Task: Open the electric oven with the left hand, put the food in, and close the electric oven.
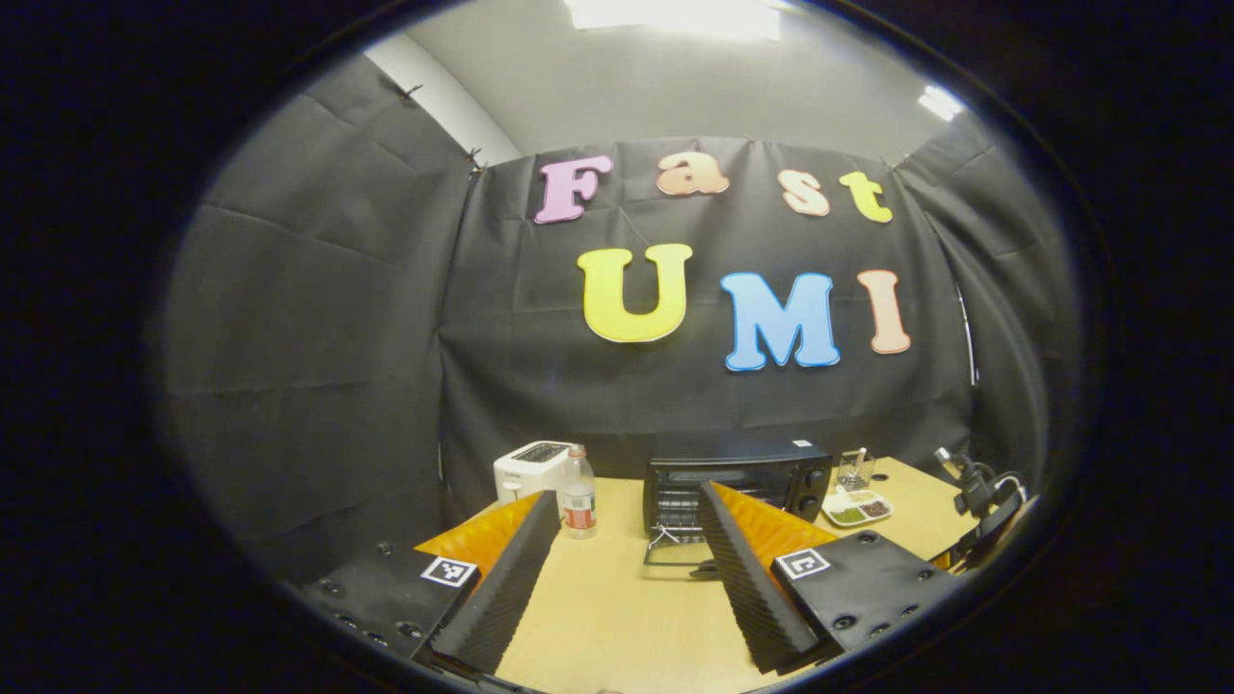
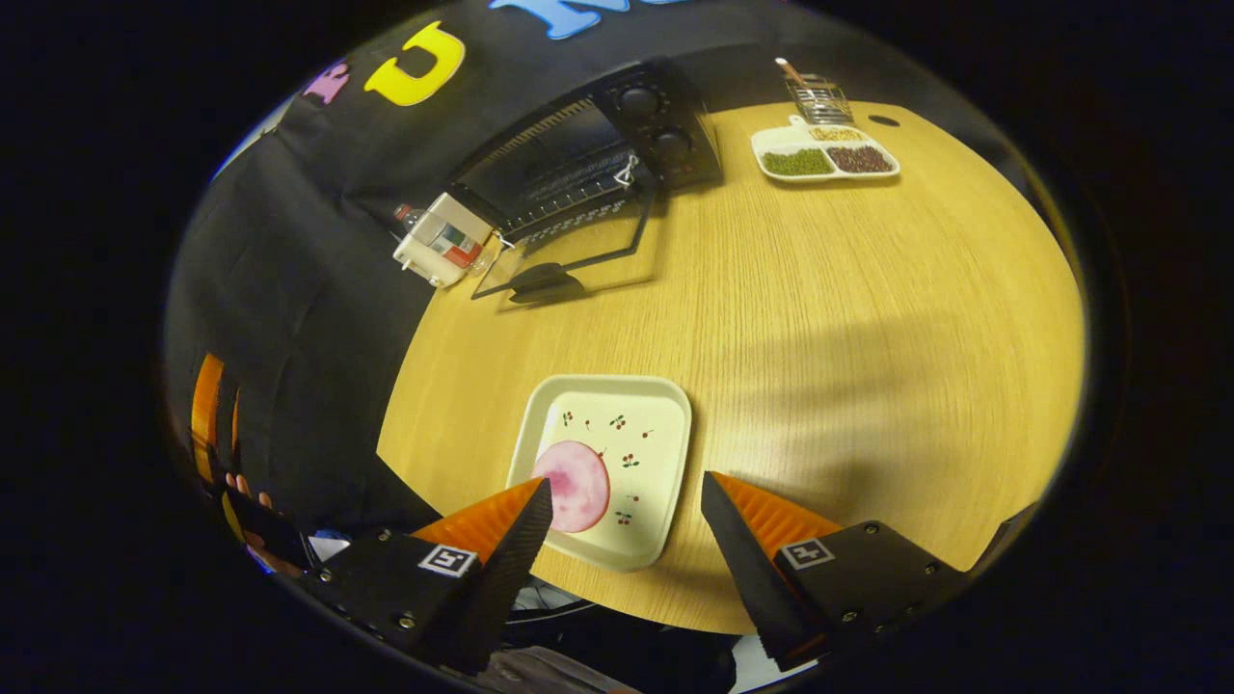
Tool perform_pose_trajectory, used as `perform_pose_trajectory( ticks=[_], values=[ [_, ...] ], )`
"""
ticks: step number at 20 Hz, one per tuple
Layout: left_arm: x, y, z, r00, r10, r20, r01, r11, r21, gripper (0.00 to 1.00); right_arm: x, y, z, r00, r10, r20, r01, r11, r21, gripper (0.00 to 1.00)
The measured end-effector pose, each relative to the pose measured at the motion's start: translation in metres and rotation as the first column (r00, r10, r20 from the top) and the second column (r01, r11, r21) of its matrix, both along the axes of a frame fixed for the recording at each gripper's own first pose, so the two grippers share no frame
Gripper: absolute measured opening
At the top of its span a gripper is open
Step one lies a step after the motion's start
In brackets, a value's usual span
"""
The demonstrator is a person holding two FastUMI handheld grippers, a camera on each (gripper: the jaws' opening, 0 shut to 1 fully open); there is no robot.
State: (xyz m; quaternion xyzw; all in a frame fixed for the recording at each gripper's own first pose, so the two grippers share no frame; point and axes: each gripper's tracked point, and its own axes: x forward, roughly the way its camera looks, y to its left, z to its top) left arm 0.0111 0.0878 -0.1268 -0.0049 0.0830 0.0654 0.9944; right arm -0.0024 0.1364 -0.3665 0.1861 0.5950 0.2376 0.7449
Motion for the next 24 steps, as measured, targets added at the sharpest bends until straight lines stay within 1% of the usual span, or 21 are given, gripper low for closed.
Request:
perform_pose_trajectory(
  ticks=[1, 3, 4, 5, 6, 8, 9, 10, 11, 12, 13, 14, 15, 16, 17, 19, 21, 23, 24],
  values=[
    [0.0, 0.001, -0.004, 1.0, 0.005, -0.005, -0.005, 1.0, -0.001, 1.0, -0.001, 0.001, -0.006, 0.999, 0.004, -0.043, -0.003, 1.0, 0.007, 0.96],
    [-0.001, 0.005, -0.005, 1.0, 0.019, -0.01, -0.019, 1.0, 0.007, 1.0, -0.005, -0.002, -0.017, 0.992, 0.026, -0.123, -0.027, 1.0, -0.005, 0.96],
    [-0.002, 0.008, -0.006, 1.0, 0.025, -0.011, -0.025, 1.0, 0.011, 1.0, -0.002, 0.0, -0.021, 0.99, 0.027, -0.138, -0.026, 1.0, 0.008, 0.96],
    [-0.002, 0.008, -0.007, 0.999, 0.029, -0.013, -0.029, 1.0, 0.013, 1.0, 0.001, 0.001, -0.023, 0.987, 0.019, -0.158, -0.017, 1.0, 0.014, 0.88],
    [-0.002, 0.008, -0.008, 0.999, 0.03, -0.015, -0.03, 0.999, 0.015, 1.0, 0.001, 0.001, -0.02, 0.982, 0.018, -0.19, -0.013, 1.0, 0.026, 0.78],
    [-0.001, 0.011, -0.009, 0.999, 0.035, -0.017, -0.035, 0.999, 0.018, 1.0, 0.004, 0.002, -0.022, 0.974, 0.024, -0.227, -0.018, 0.999, 0.031, 0.79],
    [0.0, 0.011, -0.009, 0.999, 0.038, -0.016, -0.038, 0.999, 0.016, 1.0, 0.006, -0.002, -0.027, 0.973, 0.027, -0.231, -0.027, 1.0, 0.0, 0.78],
    [0.002, 0.011, -0.009, 0.999, 0.043, -0.015, -0.043, 0.999, 0.01, 1.0, 0.004, -0.007, -0.037, 0.972, 0.027, -0.235, -0.04, 0.998, -0.053, 0.51],
    [0.003, 0.01, -0.008, 0.999, 0.042, -0.014, -0.042, 0.999, 0.0, 1.0, 0.007, -0.005, -0.033, 0.967, 0.028, -0.253, -0.039, 0.998, -0.041, 0.23],
    [0.005, 0.01, -0.006, 0.999, 0.045, -0.011, -0.045, 0.999, -0.009, 0.95, 0.002, -0.001, -0.037, 0.964, 0.027, -0.263, -0.038, 0.999, -0.037, 0.17],
    [0.006, 0.01, -0.006, 0.999, 0.045, -0.007, -0.045, 0.999, -0.014, 0.91, 0.0, 0.001, -0.037, 0.959, 0.039, -0.281, -0.049, 0.998, -0.029, 0.17],
    [0.007, 0.01, -0.006, 0.999, 0.045, -0.006, -0.045, 0.999, -0.014, 0.94, -0.002, 0.003, -0.036, 0.955, 0.054, -0.293, -0.062, 0.998, -0.02, 0.17],
    [0.008, 0.011, -0.007, 0.999, 0.047, -0.009, -0.047, 0.999, -0.009, 0.97, 0.001, 0.0, -0.041, 0.96, 0.022, -0.28, -0.034, 0.999, -0.039, 0.17],
    [0.009, 0.012, -0.007, 0.999, 0.05, -0.01, -0.05, 0.999, -0.005, 1.0, 0.002, 0.0, -0.034, 0.954, 0.011, -0.3, -0.021, 0.999, -0.03, 0.03],
    [0.009, 0.012, -0.008, 0.999, 0.054, -0.008, -0.054, 0.999, -0.002, 1.0, -0.001, 0.006, -0.04, 0.957, 0.016, -0.288, -0.024, 0.999, -0.023, 0.02],
    [0.011, 0.011, -0.009, 0.998, 0.056, -0.011, -0.056, 0.998, -0.006, 1.0, -0.004, 0.004, -0.037, 0.961, 0.035, -0.273, -0.042, 0.999, -0.021, 0.04],
    [0.012, 0.013, -0.012, 0.998, 0.061, -0.017, -0.061, 0.998, -0.005, 1.0, -0.008, 0.014, -0.028, 0.961, 0.063, -0.271, -0.058, 0.998, 0.027, 0.04],
    [0.017, 0.012, -0.009, 0.998, 0.061, -0.012, -0.061, 0.998, -0.019, 1.0, -0.011, 0.02, -0.02, 0.963, 0.082, -0.256, -0.074, 0.996, 0.041, 0.04],
    [0.019, 0.012, -0.006, 0.998, 0.061, -0.005, -0.061, 0.998, -0.023, 0.9, -0.011, 0.024, -0.016, 0.964, 0.087, -0.252, -0.078, 0.996, 0.049, 0.04]
  ],
)
